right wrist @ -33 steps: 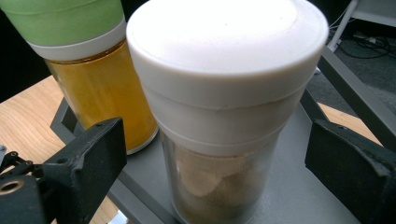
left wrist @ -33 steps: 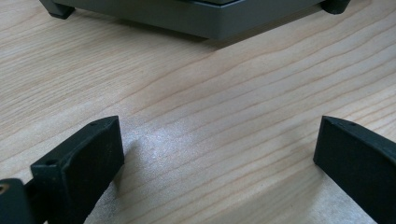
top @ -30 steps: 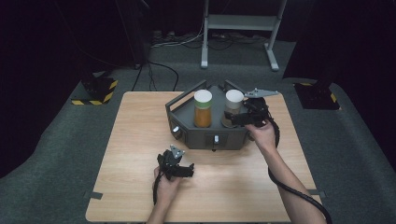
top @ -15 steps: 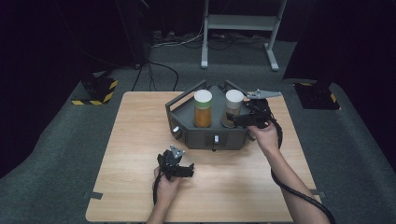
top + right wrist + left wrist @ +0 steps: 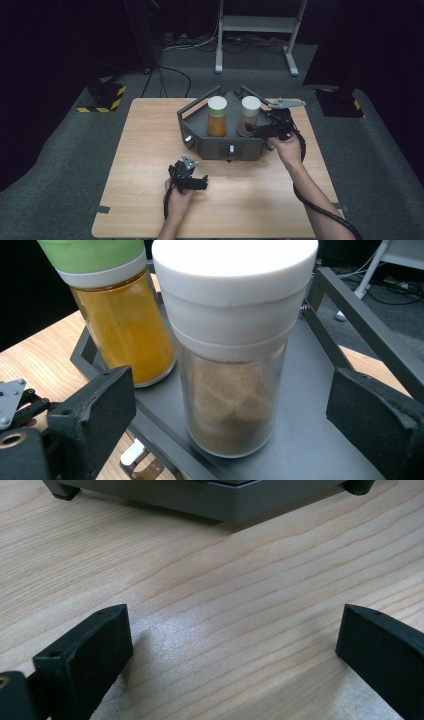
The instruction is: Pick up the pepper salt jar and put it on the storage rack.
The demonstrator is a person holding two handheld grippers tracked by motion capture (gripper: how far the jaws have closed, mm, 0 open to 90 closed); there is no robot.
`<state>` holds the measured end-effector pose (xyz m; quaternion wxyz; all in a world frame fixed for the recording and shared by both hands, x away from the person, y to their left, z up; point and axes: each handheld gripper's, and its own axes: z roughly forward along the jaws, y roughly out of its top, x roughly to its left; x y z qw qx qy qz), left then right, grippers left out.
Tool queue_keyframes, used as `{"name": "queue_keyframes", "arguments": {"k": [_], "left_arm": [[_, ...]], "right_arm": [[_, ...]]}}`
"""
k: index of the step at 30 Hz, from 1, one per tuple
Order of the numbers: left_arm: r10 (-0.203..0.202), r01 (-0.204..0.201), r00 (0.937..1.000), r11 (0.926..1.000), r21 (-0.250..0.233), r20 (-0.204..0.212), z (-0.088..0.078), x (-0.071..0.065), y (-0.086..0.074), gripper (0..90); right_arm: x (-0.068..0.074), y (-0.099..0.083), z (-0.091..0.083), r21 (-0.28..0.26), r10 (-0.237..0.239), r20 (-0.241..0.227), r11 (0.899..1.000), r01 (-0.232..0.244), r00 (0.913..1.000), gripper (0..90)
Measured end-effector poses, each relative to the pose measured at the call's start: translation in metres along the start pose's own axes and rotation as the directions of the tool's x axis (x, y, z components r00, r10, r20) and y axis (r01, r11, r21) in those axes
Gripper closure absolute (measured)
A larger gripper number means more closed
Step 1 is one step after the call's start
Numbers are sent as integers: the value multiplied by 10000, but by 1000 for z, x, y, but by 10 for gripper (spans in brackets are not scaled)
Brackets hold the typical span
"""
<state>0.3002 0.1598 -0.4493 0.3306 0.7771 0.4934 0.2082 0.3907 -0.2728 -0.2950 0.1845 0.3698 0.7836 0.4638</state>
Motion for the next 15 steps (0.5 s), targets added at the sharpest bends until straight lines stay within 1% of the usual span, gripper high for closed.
{"name": "queue_keyframes", "arguments": {"k": [4, 11, 15], "left_arm": [[-2, 2, 10000, 10000, -1, 0, 0, 0, 0, 18], [0, 0, 10000, 10000, 0, -1, 0, 0, 0, 18], [0, 0, 10000, 10000, 0, -2, 0, 0, 0, 18]], "right_arm": [[-1, -4, -4, -29, 70, -17, 10000, -70, 10000, 55], [-3, -9, -10, -41, 56, 2, 10000, -56, 10000, 59], [-6, -12, -13, -56, 180, 42, 9998, -180, 9998, 61]]}}
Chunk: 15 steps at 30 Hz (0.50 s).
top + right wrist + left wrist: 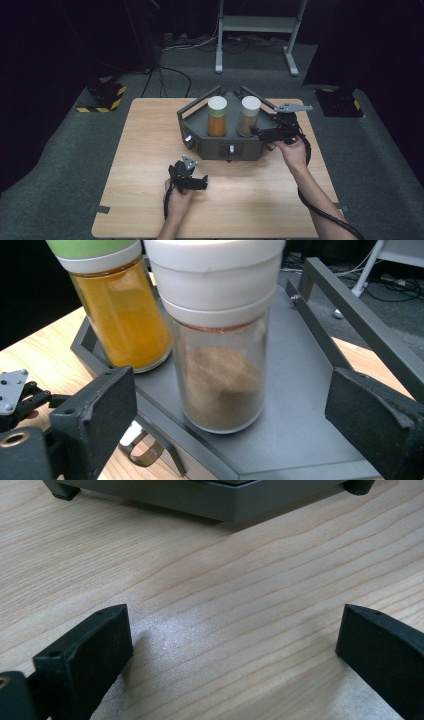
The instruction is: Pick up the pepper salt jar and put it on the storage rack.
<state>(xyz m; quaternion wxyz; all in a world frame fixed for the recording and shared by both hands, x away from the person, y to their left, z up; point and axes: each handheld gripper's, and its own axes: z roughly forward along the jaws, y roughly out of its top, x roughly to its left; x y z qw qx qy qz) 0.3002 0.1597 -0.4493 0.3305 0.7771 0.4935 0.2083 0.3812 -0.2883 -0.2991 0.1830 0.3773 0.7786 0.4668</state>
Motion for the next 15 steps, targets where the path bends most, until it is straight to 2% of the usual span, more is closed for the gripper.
{"name": "queue_keyframes", "arguments": {"k": [15], "left_arm": [[2, -2, 10000, 10000, 1, -3, 0, 0, 0, 18]], "right_arm": [[-7, -12, -10, -67, 191, 60, 9998, -191, 9998, 61]]}}
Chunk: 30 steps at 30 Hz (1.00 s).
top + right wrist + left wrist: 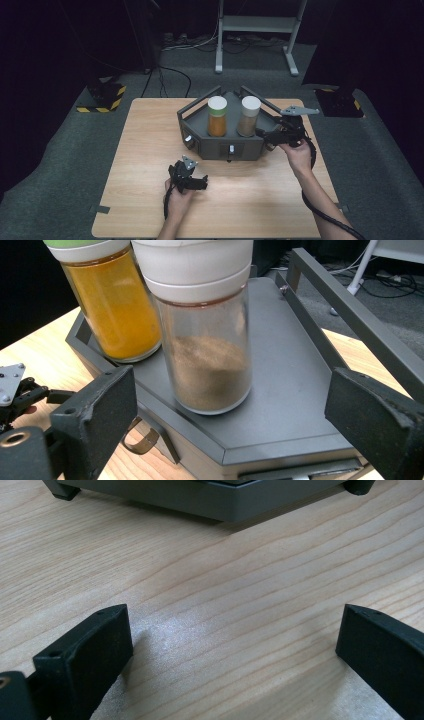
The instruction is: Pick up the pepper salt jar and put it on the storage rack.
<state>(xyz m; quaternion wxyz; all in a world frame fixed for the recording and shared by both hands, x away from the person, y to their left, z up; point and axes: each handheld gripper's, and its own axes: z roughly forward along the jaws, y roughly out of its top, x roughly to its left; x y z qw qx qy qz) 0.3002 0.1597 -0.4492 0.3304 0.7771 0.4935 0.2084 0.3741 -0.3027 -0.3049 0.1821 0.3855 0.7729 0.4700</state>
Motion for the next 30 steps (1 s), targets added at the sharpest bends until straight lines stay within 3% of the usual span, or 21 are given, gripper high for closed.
{"name": "queue_keyframes", "arguments": {"k": [18, 30], "left_arm": [[4, -4, 10000, 10000, 0, -6, 0, 0, 0, 18], [-6, 6, 10000, 10000, -5, -7, 0, 0, 0, 18]], "right_arm": [[-1, -20, -14, -44, -42, -91, 10000, 42, 9999, 64], [-1, -33, -15, 140, -14, -123, 9999, 16, 9999, 64]]}}
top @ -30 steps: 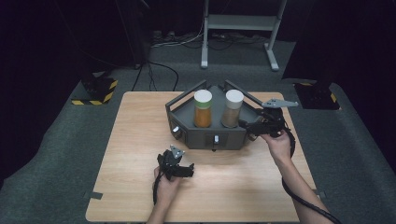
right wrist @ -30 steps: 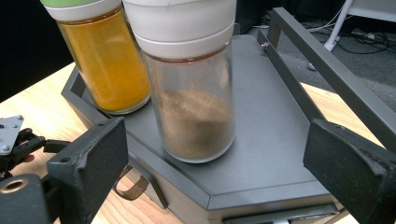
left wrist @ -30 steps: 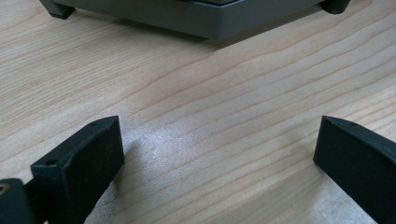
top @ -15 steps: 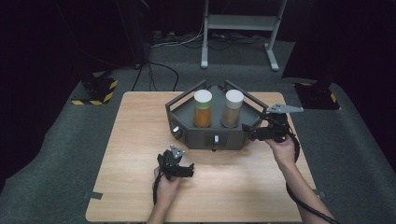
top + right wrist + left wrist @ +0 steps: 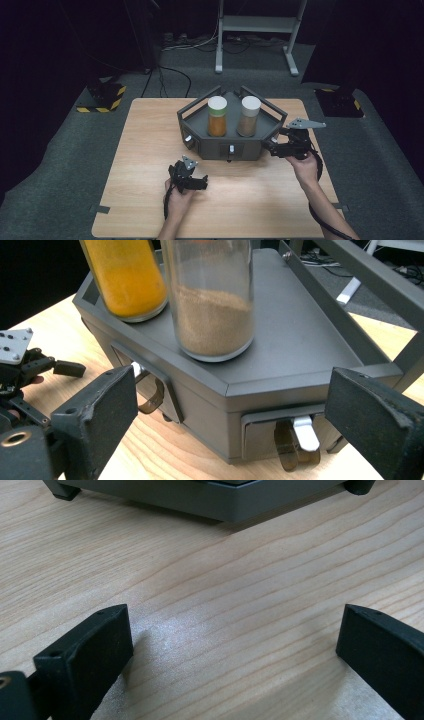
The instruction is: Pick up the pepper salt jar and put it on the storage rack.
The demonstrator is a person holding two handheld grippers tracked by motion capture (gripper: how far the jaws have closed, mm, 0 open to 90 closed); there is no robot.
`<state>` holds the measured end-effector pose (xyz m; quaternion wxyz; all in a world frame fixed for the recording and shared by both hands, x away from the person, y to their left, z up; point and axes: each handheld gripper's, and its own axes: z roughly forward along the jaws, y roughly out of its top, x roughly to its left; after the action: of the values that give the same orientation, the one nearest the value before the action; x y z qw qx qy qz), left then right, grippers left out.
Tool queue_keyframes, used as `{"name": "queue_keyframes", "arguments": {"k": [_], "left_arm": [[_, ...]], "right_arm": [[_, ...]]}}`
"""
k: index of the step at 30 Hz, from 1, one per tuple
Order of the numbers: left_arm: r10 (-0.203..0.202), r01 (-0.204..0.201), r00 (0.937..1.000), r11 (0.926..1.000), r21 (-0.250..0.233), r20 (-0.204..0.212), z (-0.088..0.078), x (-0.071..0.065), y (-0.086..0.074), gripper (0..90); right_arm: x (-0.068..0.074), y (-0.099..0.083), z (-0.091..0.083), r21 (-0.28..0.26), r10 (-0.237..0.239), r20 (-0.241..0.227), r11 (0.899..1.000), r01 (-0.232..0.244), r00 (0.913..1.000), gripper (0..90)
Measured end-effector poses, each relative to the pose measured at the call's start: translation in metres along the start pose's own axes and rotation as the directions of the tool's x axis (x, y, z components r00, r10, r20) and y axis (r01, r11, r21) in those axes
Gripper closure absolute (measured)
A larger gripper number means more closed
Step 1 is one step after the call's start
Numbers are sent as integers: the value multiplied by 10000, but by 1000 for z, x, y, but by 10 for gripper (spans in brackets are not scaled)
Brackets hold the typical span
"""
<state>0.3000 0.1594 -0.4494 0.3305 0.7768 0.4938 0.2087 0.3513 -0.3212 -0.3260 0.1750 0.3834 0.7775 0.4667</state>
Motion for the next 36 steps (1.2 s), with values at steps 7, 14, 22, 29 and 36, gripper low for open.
{"name": "queue_keyframes", "arguments": {"k": [7, 14, 22, 29, 36], "left_arm": [[14, -14, 10000, 10000, 1, -10, 0, 0, 0, 18], [0, 0, 10000, 10000, -1, -3, 0, 0, 0, 18], [-3, 3, 10000, 10000, -3, -4, 0, 0, 0, 18], [-2, 2, 10000, 10000, -3, -6, 0, 0, 0, 18], [-1, 1, 10000, 10000, 0, -7, 0, 0, 0, 18]], "right_arm": [[1, -6, 1, 115, -12, -16, 9999, 12, 10000, 65], [1, -12, 3, 181, 65, -20, 9998, -64, 10000, 68], [3, -18, 6, 291, 31, -22, 9996, -30, 10000, 69], [4, -23, 9, 397, 76, -26, 9992, -75, 10000, 69], [4, -28, 10, 533, 99, 17, 9985, -100, 9999, 69]]}}
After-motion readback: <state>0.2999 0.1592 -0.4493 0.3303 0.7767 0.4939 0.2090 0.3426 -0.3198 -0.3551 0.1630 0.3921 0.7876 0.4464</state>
